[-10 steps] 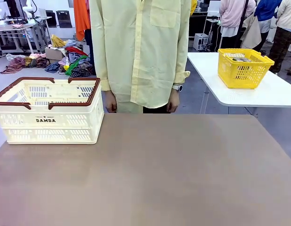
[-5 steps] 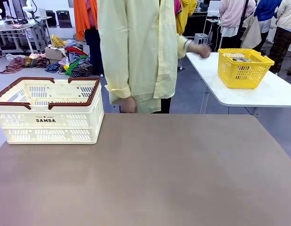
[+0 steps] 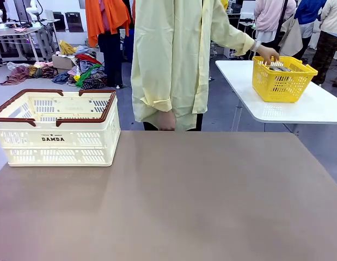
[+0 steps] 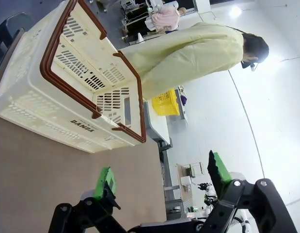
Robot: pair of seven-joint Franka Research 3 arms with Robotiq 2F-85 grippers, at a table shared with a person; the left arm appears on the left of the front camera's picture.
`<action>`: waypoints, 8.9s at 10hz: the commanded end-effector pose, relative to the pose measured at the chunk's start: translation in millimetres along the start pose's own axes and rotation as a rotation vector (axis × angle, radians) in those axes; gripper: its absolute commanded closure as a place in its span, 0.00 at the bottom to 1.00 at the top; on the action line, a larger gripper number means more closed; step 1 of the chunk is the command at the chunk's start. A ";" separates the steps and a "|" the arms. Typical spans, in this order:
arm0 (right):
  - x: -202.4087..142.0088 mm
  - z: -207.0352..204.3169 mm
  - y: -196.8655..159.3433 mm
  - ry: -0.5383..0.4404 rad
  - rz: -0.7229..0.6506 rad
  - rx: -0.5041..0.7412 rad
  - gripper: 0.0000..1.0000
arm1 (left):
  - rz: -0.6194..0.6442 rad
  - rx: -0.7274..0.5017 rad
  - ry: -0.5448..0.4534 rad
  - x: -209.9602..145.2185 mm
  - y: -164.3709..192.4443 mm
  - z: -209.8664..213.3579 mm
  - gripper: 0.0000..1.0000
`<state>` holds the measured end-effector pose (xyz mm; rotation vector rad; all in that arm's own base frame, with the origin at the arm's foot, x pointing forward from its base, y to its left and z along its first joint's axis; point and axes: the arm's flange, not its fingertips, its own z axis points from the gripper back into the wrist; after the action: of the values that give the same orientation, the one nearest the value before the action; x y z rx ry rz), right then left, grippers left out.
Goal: Place the drinks into the Shopping basket.
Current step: Pick up one drink and place it into the Shopping basket.
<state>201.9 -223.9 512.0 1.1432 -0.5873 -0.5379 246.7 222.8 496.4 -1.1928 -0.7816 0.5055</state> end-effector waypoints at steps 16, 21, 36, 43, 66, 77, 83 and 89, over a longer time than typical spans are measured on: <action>0.1 1.5 1.1 0.000 0.010 0.014 0.00 | -0.023 0.001 0.013 1.2 0.5 1.0 0.00; 0.1 1.5 1.1 0.000 0.010 0.014 0.00 | -0.023 0.001 0.013 1.2 0.5 1.0 0.00; 0.1 1.5 1.1 0.000 0.010 0.014 0.00 | -0.499 0.381 0.493 -227.7 -173.4 -274.1 0.00; 0.1 1.5 1.1 0.000 0.010 0.014 0.00 | -0.541 0.420 0.647 -291.0 -158.9 -306.3 0.00; 0.1 1.5 1.1 0.000 0.010 0.014 0.00 | -0.414 1.164 0.905 -362.0 -59.5 -461.5 0.21; 0.1 1.5 1.1 0.000 0.010 0.014 0.00 | -0.495 1.135 0.874 -355.2 -64.1 -461.8 1.00; 0.1 1.5 1.1 0.000 0.010 0.014 0.00 | -0.546 0.760 0.829 -298.9 -147.7 -365.6 0.00; 0.1 1.5 1.1 0.000 0.010 0.014 0.00 | -0.243 0.391 0.582 -62.4 -179.9 -43.1 0.00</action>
<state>201.3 -224.2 511.5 1.1432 -0.5825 -0.5411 224.1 31.9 638.4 -0.7986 -0.2865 -0.0103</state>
